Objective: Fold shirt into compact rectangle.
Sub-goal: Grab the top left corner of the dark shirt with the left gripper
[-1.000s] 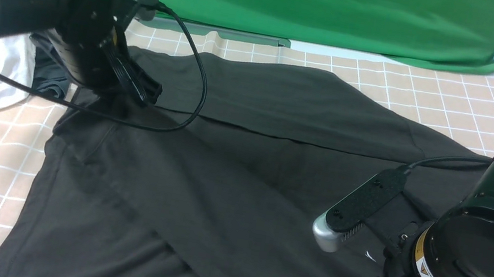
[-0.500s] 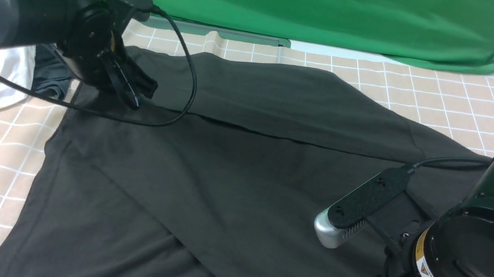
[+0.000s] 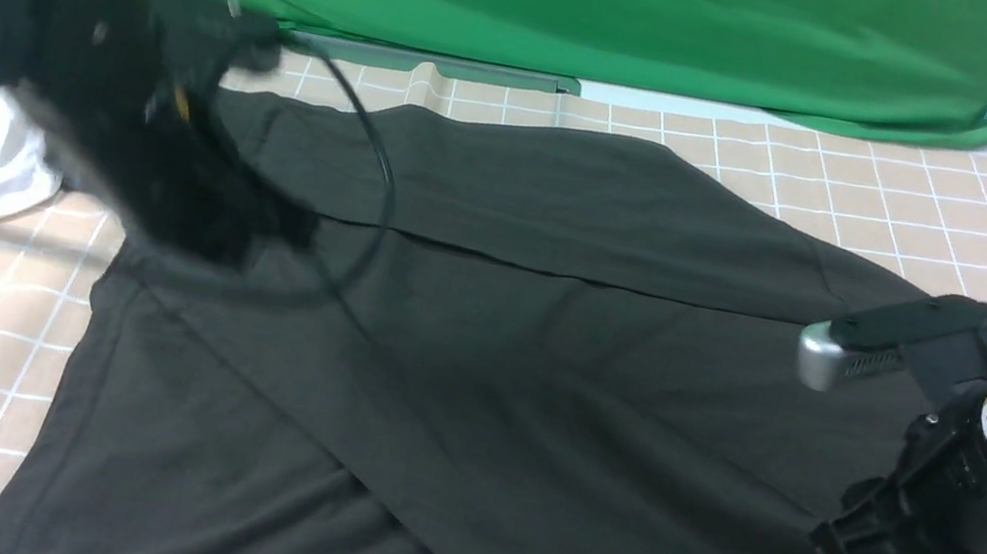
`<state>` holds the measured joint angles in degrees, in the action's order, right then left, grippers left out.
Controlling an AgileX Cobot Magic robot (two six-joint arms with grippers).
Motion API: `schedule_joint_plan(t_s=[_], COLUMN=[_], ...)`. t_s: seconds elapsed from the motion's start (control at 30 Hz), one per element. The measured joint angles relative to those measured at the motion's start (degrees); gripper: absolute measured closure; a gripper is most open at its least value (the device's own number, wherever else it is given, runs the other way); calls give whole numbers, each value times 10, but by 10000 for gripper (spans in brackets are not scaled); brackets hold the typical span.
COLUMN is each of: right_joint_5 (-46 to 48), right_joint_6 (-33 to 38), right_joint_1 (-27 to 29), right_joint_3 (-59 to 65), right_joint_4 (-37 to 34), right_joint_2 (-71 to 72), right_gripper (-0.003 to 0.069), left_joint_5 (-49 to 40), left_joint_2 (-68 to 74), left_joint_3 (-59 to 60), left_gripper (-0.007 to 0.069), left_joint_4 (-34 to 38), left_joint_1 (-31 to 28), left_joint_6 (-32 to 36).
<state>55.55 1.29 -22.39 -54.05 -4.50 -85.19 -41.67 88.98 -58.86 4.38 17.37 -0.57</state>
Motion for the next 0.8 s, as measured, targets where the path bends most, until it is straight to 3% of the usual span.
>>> schedule_joint_plan(t_s=[0.23, 0.57, 0.8], right_joint_5=[-2, -21, -32], right_joint_6=[52, 105, 138], right_joint_1=[-37, -145, -163], right_joint_3=[0, 0, 0], right_joint_4=[-28, -33, -33], right_joint_2=[-46, -84, -105], right_gripper=[99, 83, 88], left_joint_5=[4, 42, 44], left_joint_2=[-9, 45, 60], left_joint_3=[116, 136, 132], left_gripper=[609, 606, 606], left_joint_4=[32, 32, 32], left_joint_1=[21, 21, 21], left_joint_6=[2, 0, -1])
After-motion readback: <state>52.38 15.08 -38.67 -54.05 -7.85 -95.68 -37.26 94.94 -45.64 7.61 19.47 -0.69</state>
